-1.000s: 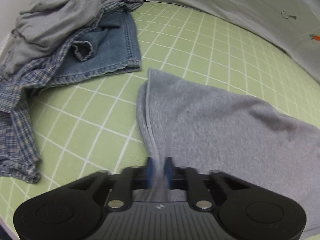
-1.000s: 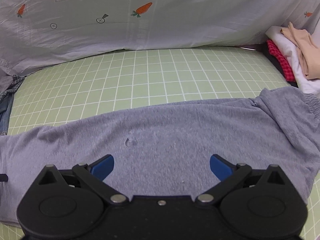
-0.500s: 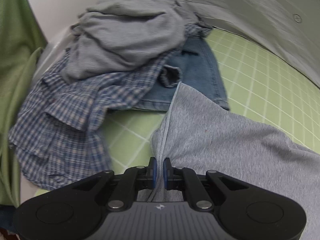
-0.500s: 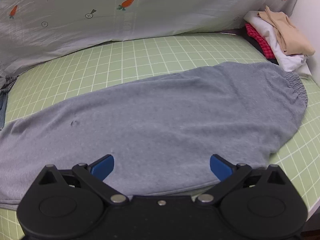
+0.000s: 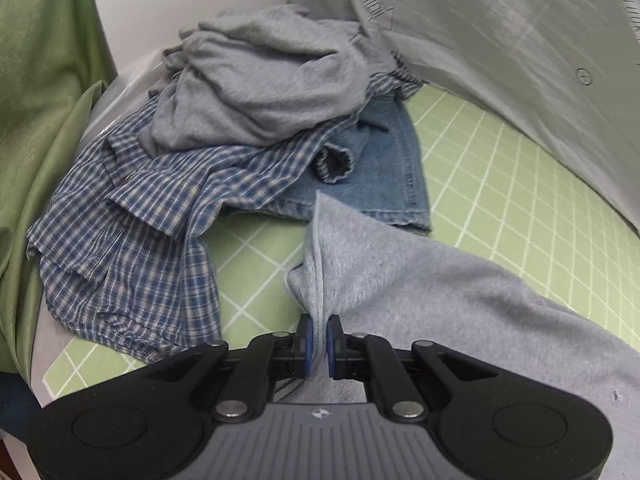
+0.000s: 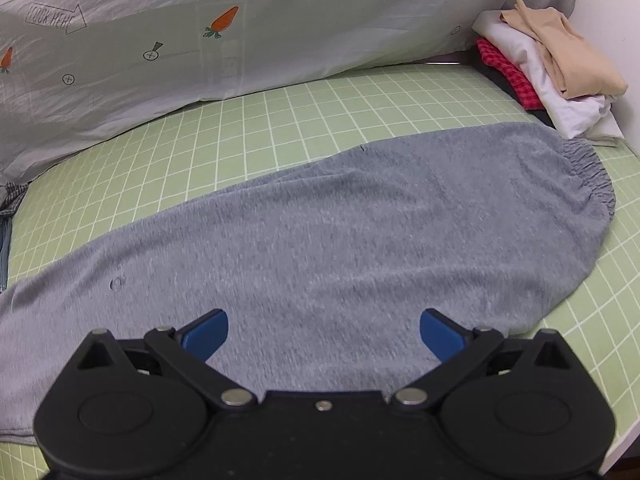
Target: Fold clothes
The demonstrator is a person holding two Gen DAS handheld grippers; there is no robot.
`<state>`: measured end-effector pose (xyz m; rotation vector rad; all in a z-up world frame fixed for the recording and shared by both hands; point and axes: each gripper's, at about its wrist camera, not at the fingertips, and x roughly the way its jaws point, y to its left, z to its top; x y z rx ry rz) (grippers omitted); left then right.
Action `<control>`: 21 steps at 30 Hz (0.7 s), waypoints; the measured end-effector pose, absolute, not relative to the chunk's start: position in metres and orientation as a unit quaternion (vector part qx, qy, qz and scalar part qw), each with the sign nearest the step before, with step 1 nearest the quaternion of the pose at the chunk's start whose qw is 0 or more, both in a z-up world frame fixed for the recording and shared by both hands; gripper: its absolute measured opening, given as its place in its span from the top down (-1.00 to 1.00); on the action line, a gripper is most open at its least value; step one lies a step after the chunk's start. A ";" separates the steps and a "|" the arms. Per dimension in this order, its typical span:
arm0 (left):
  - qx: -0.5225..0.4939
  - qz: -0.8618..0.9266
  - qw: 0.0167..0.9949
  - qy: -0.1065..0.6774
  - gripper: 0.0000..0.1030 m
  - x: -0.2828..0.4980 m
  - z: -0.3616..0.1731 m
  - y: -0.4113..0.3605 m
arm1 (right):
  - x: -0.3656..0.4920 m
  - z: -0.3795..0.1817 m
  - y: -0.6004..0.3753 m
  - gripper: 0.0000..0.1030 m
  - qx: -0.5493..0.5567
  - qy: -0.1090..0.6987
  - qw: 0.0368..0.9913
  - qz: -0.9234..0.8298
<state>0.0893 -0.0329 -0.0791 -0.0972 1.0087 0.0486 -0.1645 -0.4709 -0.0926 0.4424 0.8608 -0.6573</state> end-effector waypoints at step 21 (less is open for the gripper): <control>0.034 -0.265 0.850 0.454 0.20 0.007 -0.054 -0.248 | -0.195 -0.097 -0.504 -1.00 0.247 0.380 0.830 -0.325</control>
